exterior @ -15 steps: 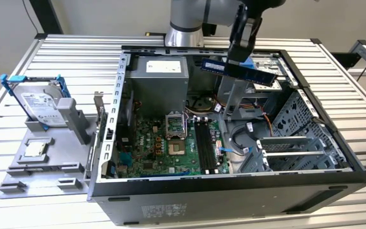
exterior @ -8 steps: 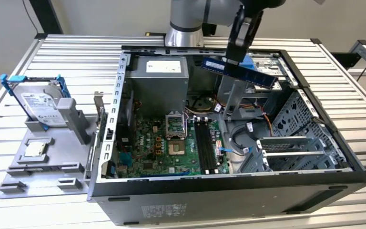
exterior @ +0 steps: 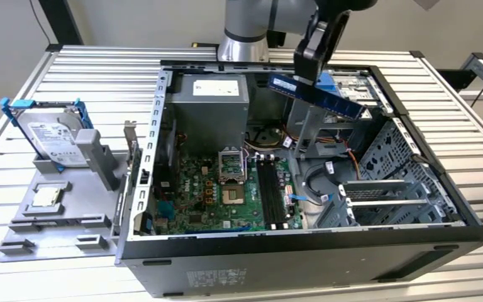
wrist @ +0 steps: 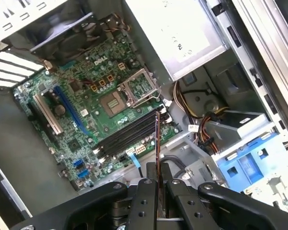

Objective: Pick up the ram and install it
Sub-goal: 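Insert the ram into the slot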

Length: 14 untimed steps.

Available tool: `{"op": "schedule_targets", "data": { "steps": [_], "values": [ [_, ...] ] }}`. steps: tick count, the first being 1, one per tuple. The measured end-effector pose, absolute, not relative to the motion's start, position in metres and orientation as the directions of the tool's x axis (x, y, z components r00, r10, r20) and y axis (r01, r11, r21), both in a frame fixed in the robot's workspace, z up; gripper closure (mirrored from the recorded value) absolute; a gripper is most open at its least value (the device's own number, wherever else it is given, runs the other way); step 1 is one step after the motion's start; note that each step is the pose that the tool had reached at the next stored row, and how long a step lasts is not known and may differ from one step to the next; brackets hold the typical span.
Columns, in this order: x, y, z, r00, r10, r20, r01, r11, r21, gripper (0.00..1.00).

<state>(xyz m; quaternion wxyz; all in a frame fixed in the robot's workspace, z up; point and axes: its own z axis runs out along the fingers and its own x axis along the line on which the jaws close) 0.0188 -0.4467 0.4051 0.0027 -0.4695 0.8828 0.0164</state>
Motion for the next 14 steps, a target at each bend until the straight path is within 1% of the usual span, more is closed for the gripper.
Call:
{"op": "schedule_targets", "data": {
  "steps": [14],
  "values": [
    [0.0189,-0.4467,0.4051,-0.735,-0.678,-0.02,-0.678,0.735,0.026,1.0]
  ]
}}
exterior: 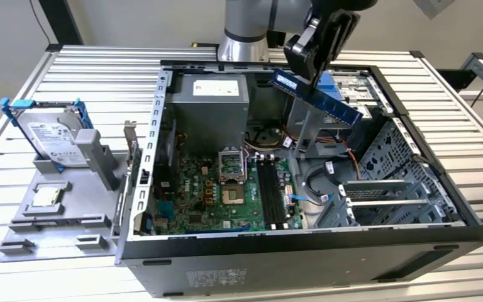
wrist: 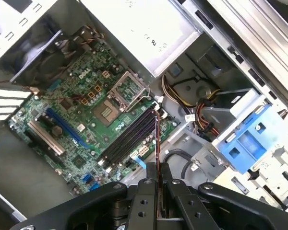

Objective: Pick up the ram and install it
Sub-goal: 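Insert the ram into the slot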

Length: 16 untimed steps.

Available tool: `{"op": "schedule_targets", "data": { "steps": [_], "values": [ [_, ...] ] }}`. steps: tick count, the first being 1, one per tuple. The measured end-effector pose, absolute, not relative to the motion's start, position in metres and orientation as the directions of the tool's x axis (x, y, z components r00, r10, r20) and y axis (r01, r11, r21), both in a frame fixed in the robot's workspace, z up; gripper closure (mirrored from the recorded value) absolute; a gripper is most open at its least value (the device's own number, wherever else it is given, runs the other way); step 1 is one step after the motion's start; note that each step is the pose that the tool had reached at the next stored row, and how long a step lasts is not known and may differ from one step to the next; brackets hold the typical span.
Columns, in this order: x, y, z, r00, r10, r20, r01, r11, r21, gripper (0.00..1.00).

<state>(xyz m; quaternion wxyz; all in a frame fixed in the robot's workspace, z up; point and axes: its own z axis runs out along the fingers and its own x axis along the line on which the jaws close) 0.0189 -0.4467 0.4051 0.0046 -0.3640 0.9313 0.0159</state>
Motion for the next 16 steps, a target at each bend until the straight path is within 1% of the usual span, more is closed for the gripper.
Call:
{"op": "schedule_targets", "data": {
  "steps": [16],
  "values": [
    [0.0189,-0.4466,0.4052,-0.884,-0.467,-0.02,-0.468,0.884,0.026,1.0]
  ]
}}
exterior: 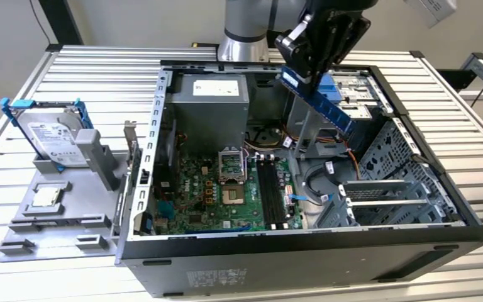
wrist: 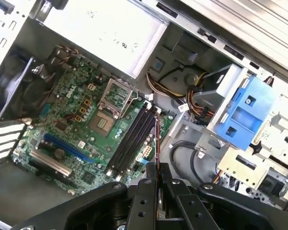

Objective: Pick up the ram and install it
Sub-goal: 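Insert the ram into the slot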

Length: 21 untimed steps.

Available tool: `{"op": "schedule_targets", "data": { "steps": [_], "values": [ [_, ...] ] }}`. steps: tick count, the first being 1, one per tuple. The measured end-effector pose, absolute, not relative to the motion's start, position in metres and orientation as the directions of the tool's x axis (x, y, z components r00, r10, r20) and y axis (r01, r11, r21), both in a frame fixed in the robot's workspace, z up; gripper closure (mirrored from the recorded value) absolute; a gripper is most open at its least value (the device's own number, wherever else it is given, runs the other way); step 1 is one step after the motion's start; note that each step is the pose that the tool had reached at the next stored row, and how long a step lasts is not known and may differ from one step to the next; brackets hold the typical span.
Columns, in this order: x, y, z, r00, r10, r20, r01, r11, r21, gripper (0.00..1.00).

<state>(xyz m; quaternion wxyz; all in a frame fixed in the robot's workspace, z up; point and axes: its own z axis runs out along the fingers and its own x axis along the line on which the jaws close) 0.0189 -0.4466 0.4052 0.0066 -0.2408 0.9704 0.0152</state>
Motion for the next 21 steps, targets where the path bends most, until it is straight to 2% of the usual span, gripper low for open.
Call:
{"op": "schedule_targets", "data": {
  "steps": [21],
  "values": [
    [0.0189,-0.4467,0.4051,-0.986,-0.166,-0.02,-0.166,0.986,0.026,1.0]
  ]
}}
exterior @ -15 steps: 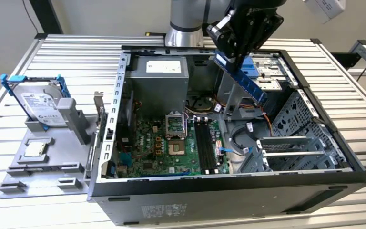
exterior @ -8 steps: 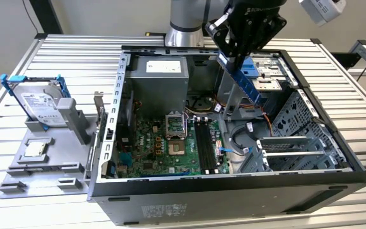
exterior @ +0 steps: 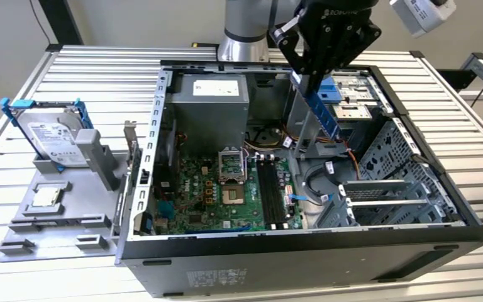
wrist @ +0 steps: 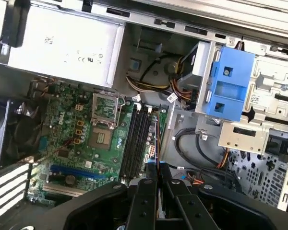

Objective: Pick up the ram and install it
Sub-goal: 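Insert the ram into the slot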

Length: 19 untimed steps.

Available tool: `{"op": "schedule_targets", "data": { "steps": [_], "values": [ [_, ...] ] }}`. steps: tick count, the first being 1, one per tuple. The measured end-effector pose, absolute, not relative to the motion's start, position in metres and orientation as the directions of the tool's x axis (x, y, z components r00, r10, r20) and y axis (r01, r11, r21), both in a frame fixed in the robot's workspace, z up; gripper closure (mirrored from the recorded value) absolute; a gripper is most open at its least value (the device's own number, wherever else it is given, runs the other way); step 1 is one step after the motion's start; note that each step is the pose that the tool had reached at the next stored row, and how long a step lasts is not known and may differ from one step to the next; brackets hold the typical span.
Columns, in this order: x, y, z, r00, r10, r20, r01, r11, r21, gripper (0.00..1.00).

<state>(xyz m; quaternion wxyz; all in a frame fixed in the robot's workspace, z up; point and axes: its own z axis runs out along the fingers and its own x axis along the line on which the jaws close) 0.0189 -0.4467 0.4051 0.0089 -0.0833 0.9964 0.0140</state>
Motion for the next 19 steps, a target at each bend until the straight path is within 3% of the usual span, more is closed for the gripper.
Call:
{"op": "schedule_targets", "data": {
  "steps": [12,19],
  "values": [
    [0.026,-0.449,0.403,-0.986,-0.165,-0.019,-0.165,0.986,0.03,1.0],
    [0.032,-0.457,0.396,-0.986,-0.164,0.002,-0.164,0.986,0.034,1.0]
  ]
}}
